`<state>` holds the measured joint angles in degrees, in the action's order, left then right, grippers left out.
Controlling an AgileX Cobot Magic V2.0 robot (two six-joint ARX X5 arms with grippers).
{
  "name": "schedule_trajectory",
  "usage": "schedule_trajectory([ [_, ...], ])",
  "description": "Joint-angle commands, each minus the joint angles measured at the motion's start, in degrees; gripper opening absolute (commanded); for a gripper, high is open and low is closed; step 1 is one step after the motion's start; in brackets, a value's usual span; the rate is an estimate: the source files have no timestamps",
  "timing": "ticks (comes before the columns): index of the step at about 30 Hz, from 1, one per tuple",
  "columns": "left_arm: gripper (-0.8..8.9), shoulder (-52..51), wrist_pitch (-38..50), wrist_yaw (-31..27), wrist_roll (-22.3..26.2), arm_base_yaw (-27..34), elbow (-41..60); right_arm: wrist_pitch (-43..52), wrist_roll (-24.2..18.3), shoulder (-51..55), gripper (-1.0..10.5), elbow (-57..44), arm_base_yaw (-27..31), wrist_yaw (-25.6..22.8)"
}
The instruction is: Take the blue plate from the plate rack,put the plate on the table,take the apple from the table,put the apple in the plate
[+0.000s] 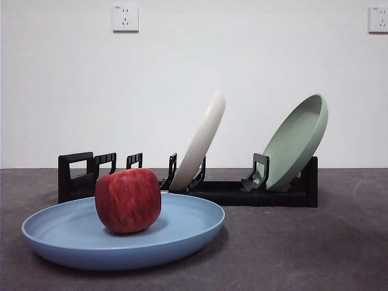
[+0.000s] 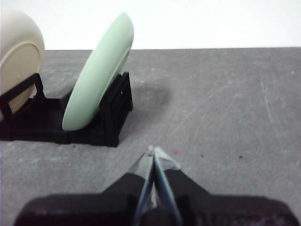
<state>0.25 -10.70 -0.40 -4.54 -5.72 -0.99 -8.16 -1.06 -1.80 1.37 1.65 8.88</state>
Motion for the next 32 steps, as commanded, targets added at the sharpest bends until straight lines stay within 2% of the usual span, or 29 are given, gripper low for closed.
schedule_trajectory([
  [1, -0.01, -0.2, 0.0, 0.5, -0.2, 0.2, 0.7, -0.9, 1.6, 1.7, 0.0, -1.0, 0.1, 0.0],
  [6, -0.01, -0.2, 0.0, 0.5, -0.2, 0.2, 0.7, -1.8, 1.7, 1.7, 0.0, -1.0, 0.1, 0.0],
  [9, -0.01, -0.2, 0.0, 0.5, -0.2, 0.2, 0.7, -1.7, 3.4, 1.7, 0.0, -1.0, 0.1, 0.0],
  [32, -0.01, -0.1, 0.0, 0.5, -0.2, 0.2, 0.7, -1.6, 3.3, 1.7, 0.0, -1.0, 0.1, -0.2],
])
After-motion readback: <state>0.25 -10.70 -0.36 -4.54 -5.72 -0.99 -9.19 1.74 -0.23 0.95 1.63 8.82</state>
